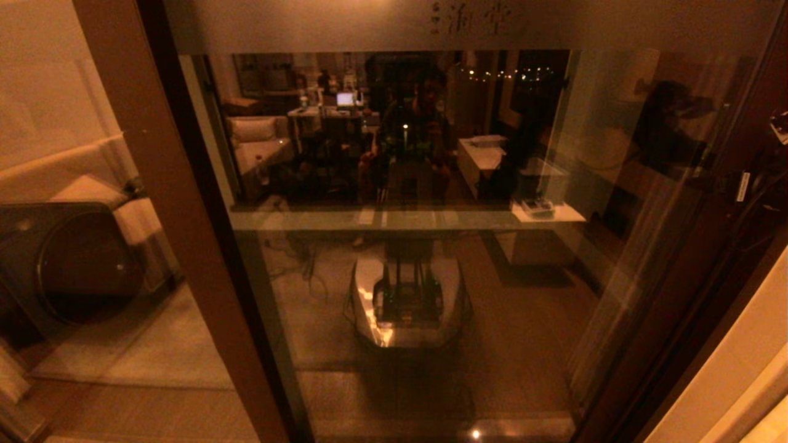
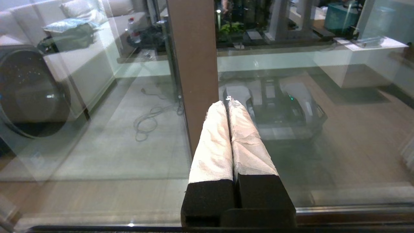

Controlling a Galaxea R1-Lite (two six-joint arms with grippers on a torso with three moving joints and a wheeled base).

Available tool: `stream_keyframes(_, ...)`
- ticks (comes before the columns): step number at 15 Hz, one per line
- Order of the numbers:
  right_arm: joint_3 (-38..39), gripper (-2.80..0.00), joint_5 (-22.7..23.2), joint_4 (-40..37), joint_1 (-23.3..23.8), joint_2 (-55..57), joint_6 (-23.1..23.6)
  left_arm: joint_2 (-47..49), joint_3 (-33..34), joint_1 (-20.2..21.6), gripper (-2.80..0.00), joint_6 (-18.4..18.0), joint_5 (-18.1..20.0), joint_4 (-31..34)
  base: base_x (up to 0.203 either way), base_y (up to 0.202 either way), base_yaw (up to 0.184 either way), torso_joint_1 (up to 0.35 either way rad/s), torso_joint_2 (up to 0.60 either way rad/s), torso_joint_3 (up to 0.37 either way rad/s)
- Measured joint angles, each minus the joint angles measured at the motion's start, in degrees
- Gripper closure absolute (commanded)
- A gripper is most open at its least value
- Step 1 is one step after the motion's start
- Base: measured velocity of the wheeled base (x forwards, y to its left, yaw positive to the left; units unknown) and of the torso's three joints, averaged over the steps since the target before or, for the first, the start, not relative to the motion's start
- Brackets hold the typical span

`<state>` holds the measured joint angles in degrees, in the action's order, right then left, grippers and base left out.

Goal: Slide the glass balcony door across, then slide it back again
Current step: Open the slid door

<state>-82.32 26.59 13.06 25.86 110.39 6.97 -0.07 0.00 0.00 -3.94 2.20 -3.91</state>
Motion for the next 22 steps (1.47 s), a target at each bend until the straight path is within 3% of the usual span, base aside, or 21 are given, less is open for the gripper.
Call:
stream_keyframes(15,6.6,-2.8,-0.9,2.3,-5.4,-4.9,-0.1,0.0,0.0,0.0,0.0,0.0,0.0,0.0,0.0,0.0,0.0,0.0,0.0,0.0)
stream_keyframes(22,8.0,-2.8,-1.3,2.4,-4.1,-7.9,-0.1,0.0,0.0,0.0,0.0,0.0,0.0,0.0,0.0,0.0,0.0,0.0,0.0,0.0)
